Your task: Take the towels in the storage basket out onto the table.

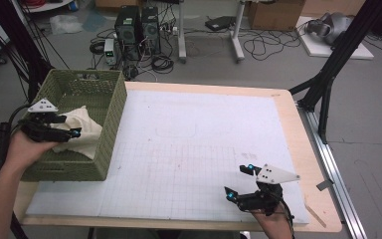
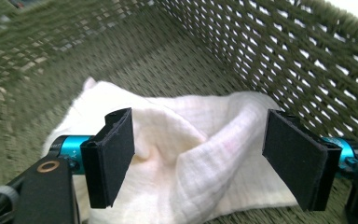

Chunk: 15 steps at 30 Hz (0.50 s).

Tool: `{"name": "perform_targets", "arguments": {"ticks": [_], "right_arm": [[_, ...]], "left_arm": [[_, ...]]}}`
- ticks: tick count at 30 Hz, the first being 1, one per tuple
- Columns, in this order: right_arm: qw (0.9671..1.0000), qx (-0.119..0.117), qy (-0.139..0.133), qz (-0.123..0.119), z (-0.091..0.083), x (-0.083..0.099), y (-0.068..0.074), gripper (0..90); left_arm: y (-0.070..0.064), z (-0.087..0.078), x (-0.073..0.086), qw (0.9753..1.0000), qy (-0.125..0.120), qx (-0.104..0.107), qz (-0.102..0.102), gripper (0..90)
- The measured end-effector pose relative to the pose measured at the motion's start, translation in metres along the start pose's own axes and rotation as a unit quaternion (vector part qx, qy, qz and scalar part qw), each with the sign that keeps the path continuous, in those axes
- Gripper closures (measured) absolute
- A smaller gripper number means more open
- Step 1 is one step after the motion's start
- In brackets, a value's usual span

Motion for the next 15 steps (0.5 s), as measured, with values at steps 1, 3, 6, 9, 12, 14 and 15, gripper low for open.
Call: {"name": "perform_targets", "arguments": {"ticks": [1,3,6,9,12,14,15], "right_arm": [[1.0000,-0.001,0.001,0.000,0.000,0.000,0.000,11.0],[1.0000,-0.001,0.001,0.000,0.001,0.000,0.000,11.0],[1.0000,0.000,0.002,-0.002,0.001,0.000,0.000,11.0],[1.0000,0.001,0.001,0.001,0.000,0.000,-0.001,11.0],[1.0000,0.001,0.001,0.000,0.000,0.000,-0.002,11.0],[1.0000,0.001,0.001,-0.002,0.000,0.000,-0.002,10.9],[1.0000,0.001,0.002,0.000,0.000,0.000,-0.001,11.0]], "left_arm": [[0.001,0.002,0.002,0.9999,0.010,0.002,0.001,25.2],[0.001,0.006,0.005,0.9997,0.023,0.003,0.002,25.2],[0.002,0.011,0.009,0.9988,0.048,0.004,0.000,28.3],[0.003,0.014,0.012,0.9978,0.066,0.005,-0.001,29.0],[0.005,0.015,0.014,0.9971,0.076,0.000,-0.005,30.9],[0.005,0.015,0.015,0.9967,0.081,0.000,-0.007,33.3],[0.005,0.016,0.015,0.9964,0.084,0.001,-0.006,34.5]]}}
Point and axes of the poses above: each handheld gripper's, and its own axes: z roughly forward along the jaws, x roughly out of its underside, y roughly to its left, the point moved 6 cm from there along z, roughly forward along the jaws, and after that the axes turned 2 degrees about z, right-handed, at the moved point
